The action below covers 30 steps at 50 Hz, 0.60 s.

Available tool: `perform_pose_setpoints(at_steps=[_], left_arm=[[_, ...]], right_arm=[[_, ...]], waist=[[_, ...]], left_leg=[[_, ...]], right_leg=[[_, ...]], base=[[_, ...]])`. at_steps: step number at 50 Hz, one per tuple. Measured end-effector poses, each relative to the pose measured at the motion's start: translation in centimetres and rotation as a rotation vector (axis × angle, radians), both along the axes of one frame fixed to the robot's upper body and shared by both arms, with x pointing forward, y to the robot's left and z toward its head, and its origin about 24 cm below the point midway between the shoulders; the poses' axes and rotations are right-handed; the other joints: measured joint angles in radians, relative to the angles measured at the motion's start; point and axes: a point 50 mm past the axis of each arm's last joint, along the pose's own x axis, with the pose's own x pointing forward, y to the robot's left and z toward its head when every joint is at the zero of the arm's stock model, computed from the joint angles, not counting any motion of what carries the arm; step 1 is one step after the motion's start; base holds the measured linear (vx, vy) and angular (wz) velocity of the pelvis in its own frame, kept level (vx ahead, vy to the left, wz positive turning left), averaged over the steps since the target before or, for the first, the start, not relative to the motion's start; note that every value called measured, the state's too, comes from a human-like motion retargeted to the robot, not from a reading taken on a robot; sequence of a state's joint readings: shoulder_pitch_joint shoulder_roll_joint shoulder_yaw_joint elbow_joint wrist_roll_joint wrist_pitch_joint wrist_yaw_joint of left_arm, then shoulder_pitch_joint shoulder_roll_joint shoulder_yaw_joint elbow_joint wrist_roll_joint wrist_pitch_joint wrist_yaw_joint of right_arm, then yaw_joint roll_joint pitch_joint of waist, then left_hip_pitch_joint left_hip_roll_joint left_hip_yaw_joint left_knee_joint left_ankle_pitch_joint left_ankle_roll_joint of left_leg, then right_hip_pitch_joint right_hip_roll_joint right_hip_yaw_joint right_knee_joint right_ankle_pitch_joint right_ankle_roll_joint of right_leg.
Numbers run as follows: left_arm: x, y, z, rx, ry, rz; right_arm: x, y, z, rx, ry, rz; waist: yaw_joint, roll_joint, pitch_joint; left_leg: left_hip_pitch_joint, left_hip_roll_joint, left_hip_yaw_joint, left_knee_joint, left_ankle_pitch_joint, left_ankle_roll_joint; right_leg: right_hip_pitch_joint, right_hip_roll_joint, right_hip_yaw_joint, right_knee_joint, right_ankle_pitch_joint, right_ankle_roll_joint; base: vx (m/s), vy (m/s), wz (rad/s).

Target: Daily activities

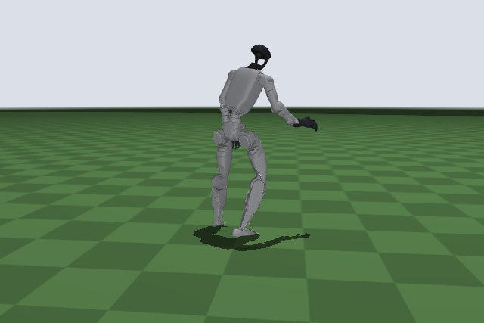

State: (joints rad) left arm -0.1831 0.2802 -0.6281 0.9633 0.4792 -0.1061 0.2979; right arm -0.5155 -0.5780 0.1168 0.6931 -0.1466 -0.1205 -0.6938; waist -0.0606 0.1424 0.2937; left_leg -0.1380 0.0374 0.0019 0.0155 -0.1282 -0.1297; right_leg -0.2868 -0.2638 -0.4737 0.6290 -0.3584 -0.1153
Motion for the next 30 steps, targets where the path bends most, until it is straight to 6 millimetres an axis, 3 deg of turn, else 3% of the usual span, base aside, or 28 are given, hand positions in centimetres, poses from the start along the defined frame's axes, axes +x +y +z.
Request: perform_pose_setpoints(at_steps=[10, 30], left_arm=[[1.2, -1.6, 0.8, -0.002, -0.058, -0.073], [3.9, -2.8, 3.1, -0.009, -0.202, -0.138]], right_arm=[[-0.5, -3.7, 1.8, 0.020, -0.045, -0.158], [0.1, -4.4, 3.0, -0.065, -0.009, -0.127]], waist=[[-0.028, 0.039, 0.009], [-0.014, 0.115, 0.013]], left_leg=[[-0.048, 0.037, -0.011, 0.067, -0.009, -0.048], [-0.124, 0.079, -0.006, 0.050, 0.052, -0.125]], right_leg=[[0.008, 0.041, -0.023, -0.014, -0.002, -0.028], [-0.009, 0.100, -0.080, -0.090, 0.029, -0.063]], base=[[-0.01, -0.11, 0.20], [-0.02, -0.05, 0.18]])
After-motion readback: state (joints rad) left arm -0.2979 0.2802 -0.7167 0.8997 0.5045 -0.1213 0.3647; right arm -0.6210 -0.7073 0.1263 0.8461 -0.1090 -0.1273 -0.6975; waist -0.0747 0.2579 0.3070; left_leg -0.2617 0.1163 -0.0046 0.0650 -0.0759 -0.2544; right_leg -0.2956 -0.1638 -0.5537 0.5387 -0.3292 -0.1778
